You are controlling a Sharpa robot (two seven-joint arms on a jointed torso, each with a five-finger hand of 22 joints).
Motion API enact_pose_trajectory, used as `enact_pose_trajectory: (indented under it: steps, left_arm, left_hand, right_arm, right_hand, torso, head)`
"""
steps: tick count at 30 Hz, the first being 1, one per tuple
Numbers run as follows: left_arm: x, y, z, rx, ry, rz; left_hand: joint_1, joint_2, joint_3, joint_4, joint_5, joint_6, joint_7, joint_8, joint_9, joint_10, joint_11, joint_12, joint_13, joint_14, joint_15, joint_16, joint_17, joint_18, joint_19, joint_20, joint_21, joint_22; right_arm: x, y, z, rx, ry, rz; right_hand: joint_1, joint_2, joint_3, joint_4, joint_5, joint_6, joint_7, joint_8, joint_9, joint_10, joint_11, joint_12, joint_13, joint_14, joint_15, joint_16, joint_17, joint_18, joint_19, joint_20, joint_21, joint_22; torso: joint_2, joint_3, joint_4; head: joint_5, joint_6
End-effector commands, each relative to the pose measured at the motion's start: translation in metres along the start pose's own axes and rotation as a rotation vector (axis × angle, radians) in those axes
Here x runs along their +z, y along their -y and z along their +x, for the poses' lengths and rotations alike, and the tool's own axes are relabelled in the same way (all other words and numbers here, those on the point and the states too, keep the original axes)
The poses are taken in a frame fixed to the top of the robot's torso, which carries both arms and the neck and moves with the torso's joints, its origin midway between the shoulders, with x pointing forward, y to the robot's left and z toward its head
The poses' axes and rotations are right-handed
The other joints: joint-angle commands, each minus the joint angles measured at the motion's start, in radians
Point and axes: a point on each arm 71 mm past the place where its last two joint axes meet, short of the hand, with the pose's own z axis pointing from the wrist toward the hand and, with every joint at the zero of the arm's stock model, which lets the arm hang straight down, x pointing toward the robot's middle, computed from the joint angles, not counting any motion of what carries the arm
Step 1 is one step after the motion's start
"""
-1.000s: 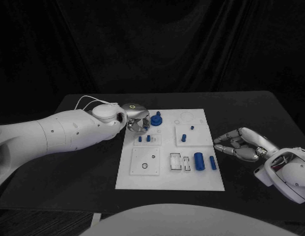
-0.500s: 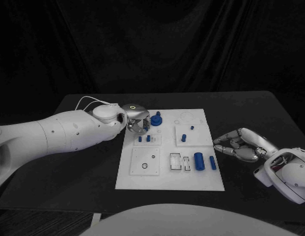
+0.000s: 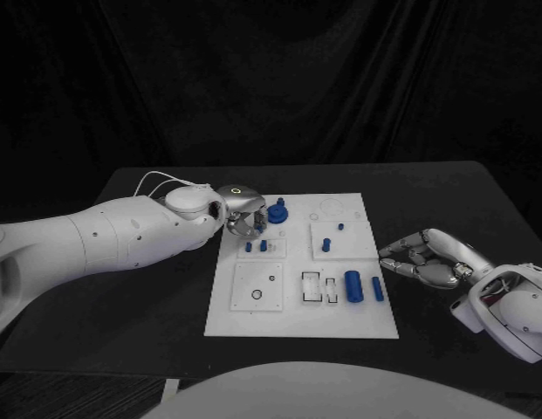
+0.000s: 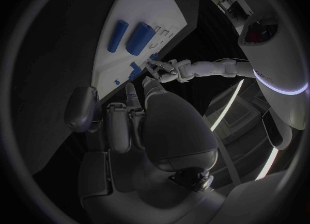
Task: Assemble the parts on the task board
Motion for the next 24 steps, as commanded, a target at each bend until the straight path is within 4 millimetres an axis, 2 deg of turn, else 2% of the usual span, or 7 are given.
enact_pose_trajectory:
  steps: [1, 4, 6, 9, 14, 24]
  left_arm:
    - [0.0003, 0.0012, 0.0037, -0.006, -0.013, 0.002]
    - [0.0002, 0.001, 0.004, -0.006, -0.011, 0.001]
    - [0.0001, 0.0008, 0.0043, -0.006, -0.008, 0.001]
    - [-0.0002, 0.0004, 0.0046, -0.006, -0.006, -0.001]
    - [-0.001, -0.0004, 0.0046, -0.005, 0.002, 0.0]
    - [-0.0046, -0.0045, 0.0032, 0.001, 0.036, -0.007]
  left_hand:
    - [-0.003, -0.01, 0.0, -0.005, -0.001, -0.017, -0.002, -0.01, -0.008, 0.001, -0.004, -0.008, 0.001, -0.007, 0.001, -0.007, -0.004, -0.004, -0.01, 0.0, -0.008, 0.167]
    - [-0.01, -0.013, 0.001, -0.004, -0.014, -0.041, -0.006, -0.024, -0.014, -0.007, -0.005, -0.016, 0.002, -0.008, -0.002, -0.008, -0.007, -0.004, -0.011, 0.0, -0.01, 0.167]
    - [-0.017, -0.018, 0.003, -0.002, -0.03, -0.087, -0.018, -0.04, -0.023, -0.017, -0.006, -0.024, 0.004, -0.009, -0.003, -0.008, -0.01, -0.004, -0.012, 0.0, -0.013, 0.166]
    - [-0.025, -0.023, 0.004, 0.003, -0.05, -0.142, -0.039, -0.041, -0.036, -0.021, 0.001, -0.029, 0.009, -0.01, 0.0, -0.007, -0.013, -0.003, -0.013, 0.0, -0.015, 0.166]
    - [-0.037, -0.028, 0.0, 0.013, -0.082, -0.169, -0.051, -0.039, -0.042, -0.02, 0.003, -0.029, 0.019, -0.011, 0.002, -0.008, -0.017, -0.003, -0.014, 0.0, -0.019, 0.166]
    - [-0.042, -0.031, -0.003, 0.02, -0.099, -0.188, -0.058, -0.038, -0.047, -0.02, 0.003, -0.028, 0.026, -0.008, 0.002, -0.004, -0.013, -0.004, -0.01, 0.0, -0.013, 0.167]
  right_arm:
    - [-0.0011, 0.0014, 0.0016, 0.002, -0.007, 0.014]
    - [-0.0013, 0.0015, 0.0021, 0.003, -0.008, 0.014]
    - [-0.0015, 0.0016, 0.0022, 0.003, -0.008, 0.014]
    - [-0.0017, 0.0018, 0.0023, 0.003, -0.009, 0.015]
    - [-0.002, 0.0021, 0.0023, 0.003, -0.009, 0.016]
    - [-0.0026, 0.0026, 0.0019, 0.003, -0.007, 0.018]
  right_hand:
    - [0.012, 0.002, 0.005, -0.001, -0.003, 0.006, -0.001, -0.005, -0.001, 0.066, 0.001, -0.005, 0.213, 0.07, -0.002, -0.003, 0.134, 0.011, -0.005, 0.002, -0.006, 0.145]
    - [0.012, 0.002, 0.005, -0.001, -0.003, 0.006, -0.001, -0.005, -0.001, 0.066, 0.001, -0.005, 0.213, 0.07, -0.002, -0.003, 0.134, 0.011, -0.005, 0.002, -0.006, 0.145]
    - [0.012, 0.002, 0.005, -0.001, -0.003, 0.006, -0.001, -0.005, -0.001, 0.066, 0.001, -0.005, 0.213, 0.07, -0.002, -0.003, 0.134, 0.011, -0.005, 0.002, -0.006, 0.145]
    - [0.012, 0.001, 0.005, -0.001, -0.003, 0.007, -0.001, -0.004, -0.001, 0.065, 0.002, -0.006, 0.213, 0.07, -0.002, -0.003, 0.135, 0.011, -0.005, 0.002, -0.006, 0.145]
    - [0.012, 0.001, 0.005, -0.001, -0.003, 0.007, -0.001, -0.004, -0.001, 0.065, 0.002, -0.006, 0.213, 0.07, -0.002, -0.003, 0.135, 0.011, -0.005, 0.002, -0.006, 0.145]
    - [0.012, 0.001, 0.005, -0.001, -0.003, 0.007, -0.001, -0.004, -0.001, 0.065, 0.002, -0.006, 0.213, 0.07, -0.002, -0.003, 0.135, 0.011, -0.005, 0.002, -0.006, 0.145]
  torso:
    - [0.0, 0.0002, 0.0001]
    - [0.0, 0.0002, -0.0001]
    - [0.0, 0.0002, 0.0]
    - [0.0, 0.0, 0.0002]
    - [0.0, 0.0001, 0.0001]
    - [0.0, 0.0001, 0.0005]
  head:
    - [-0.001, 0.0]
    - [0.0, 0.0]
    - [0.0, 0.0]
    - [0.0, 0.0]
    - [0.0, 0.0]
    - [0.002, 0.0]
